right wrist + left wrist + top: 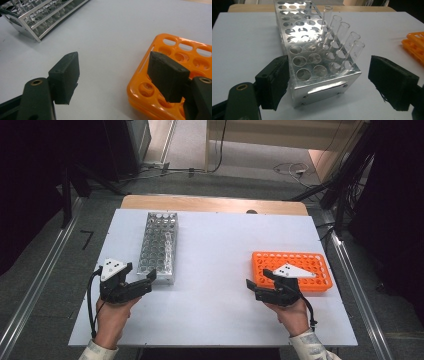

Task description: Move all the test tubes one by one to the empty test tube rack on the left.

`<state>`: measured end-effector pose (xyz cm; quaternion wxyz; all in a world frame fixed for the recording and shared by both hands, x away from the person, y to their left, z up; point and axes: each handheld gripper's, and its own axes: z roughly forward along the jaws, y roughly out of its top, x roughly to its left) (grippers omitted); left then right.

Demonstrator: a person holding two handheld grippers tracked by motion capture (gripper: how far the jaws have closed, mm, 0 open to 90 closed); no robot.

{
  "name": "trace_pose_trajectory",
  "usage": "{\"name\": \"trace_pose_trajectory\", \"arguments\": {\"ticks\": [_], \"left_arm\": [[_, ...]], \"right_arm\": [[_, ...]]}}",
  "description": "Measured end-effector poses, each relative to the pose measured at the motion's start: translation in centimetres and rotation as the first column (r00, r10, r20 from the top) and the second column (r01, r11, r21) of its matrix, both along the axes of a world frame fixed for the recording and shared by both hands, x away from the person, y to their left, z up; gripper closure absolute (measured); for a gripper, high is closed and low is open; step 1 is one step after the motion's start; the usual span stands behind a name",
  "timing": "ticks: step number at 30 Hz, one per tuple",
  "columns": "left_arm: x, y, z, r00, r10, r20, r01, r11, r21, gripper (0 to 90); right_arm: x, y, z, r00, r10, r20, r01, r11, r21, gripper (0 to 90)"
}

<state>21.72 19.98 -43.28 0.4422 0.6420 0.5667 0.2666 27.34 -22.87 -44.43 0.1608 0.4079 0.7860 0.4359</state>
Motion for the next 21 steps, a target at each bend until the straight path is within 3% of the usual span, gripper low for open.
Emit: {"name": "trace_pose_trajectory", "arguments": {"ticks": [4, 21], "left_arm": [[-0.3, 0.6, -0.2, 0.9997, 0.022, 0.011, -0.022, 0.9997, 0.013, 16.9], [-1.1, 2.2, -1.4, 0.998, 0.063, -0.007, -0.062, 0.9972, 0.041, 16.1]], "right_arm": [[-0.4, -0.9, 0.1, 0.9999, -0.012, 0.008, 0.012, 1.0, 0.002, 24.4], [-2.0, -4.6, -0.1, 0.9965, -0.08, 0.024, 0.08, 0.997, -0.007, 23.8]]}}
